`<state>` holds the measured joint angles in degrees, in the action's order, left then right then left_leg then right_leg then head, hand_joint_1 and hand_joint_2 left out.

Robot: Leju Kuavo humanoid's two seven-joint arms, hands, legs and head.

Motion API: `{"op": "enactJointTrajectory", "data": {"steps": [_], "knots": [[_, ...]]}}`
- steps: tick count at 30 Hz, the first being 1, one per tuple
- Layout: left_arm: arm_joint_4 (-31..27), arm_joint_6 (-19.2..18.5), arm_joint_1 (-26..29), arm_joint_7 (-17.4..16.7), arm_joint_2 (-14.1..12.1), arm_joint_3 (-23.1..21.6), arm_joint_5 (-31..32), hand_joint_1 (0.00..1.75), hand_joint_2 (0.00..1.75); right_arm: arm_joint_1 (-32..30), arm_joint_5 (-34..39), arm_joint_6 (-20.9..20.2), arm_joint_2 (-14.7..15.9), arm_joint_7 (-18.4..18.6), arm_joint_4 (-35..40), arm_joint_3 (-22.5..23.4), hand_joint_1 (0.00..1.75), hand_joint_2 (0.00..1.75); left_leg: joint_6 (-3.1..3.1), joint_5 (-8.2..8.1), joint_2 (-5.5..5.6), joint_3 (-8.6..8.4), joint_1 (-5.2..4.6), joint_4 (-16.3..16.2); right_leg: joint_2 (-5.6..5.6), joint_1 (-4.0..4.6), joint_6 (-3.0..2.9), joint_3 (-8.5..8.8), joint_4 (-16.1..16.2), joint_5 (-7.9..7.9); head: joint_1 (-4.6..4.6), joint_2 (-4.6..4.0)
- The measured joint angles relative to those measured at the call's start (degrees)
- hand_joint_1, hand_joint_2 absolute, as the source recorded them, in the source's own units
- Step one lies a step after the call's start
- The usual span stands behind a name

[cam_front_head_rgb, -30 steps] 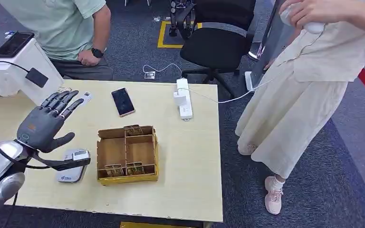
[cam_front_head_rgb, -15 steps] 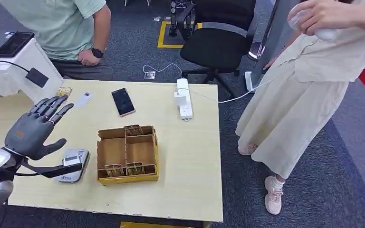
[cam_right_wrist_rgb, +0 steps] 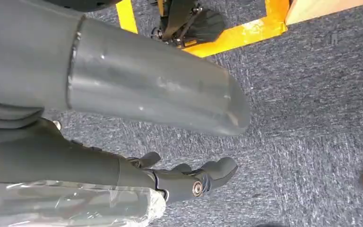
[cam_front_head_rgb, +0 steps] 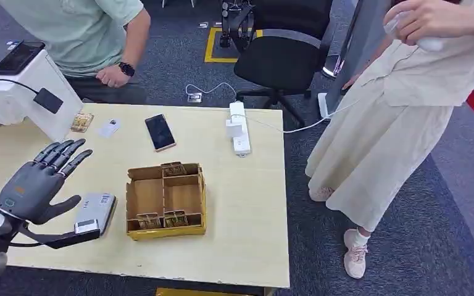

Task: Pass the card to the sensor for recognition and then transmit it.

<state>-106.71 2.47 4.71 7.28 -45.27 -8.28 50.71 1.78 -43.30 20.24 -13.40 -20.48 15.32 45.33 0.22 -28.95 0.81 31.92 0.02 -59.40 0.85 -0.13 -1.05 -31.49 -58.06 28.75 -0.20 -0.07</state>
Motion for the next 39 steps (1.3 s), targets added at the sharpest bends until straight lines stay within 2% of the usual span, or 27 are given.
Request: {"op": "enactJointTrajectory", "data": {"steps": [14, 39], "knots": [[-1.66, 0.02, 1.57, 0.65, 0.59, 0.31, 1.81, 0.0, 1.75, 0.12, -0.44, -0.02, 0.0, -0.26, 0.33, 0.85, 0.0, 0.0, 0.0, 0.0, 0.0, -0.01, 0.0, 0.0, -0.01, 0.0, 0.0, 0.0, 0.01, 0.0, 0.0, 0.0], [-2.99, -0.07, 1.94, 0.52, 0.44, 1.33, 1.44, 0.0, 1.75, 0.2, -1.03, -0.05, 0.0, -0.41, 0.52, 1.86, 0.0, 0.0, 0.0, 0.0, 0.01, 0.0, 0.0, 0.0, -0.03, 0.0, 0.0, 0.0, 0.01, 0.0, -0.02, 0.02]]}}
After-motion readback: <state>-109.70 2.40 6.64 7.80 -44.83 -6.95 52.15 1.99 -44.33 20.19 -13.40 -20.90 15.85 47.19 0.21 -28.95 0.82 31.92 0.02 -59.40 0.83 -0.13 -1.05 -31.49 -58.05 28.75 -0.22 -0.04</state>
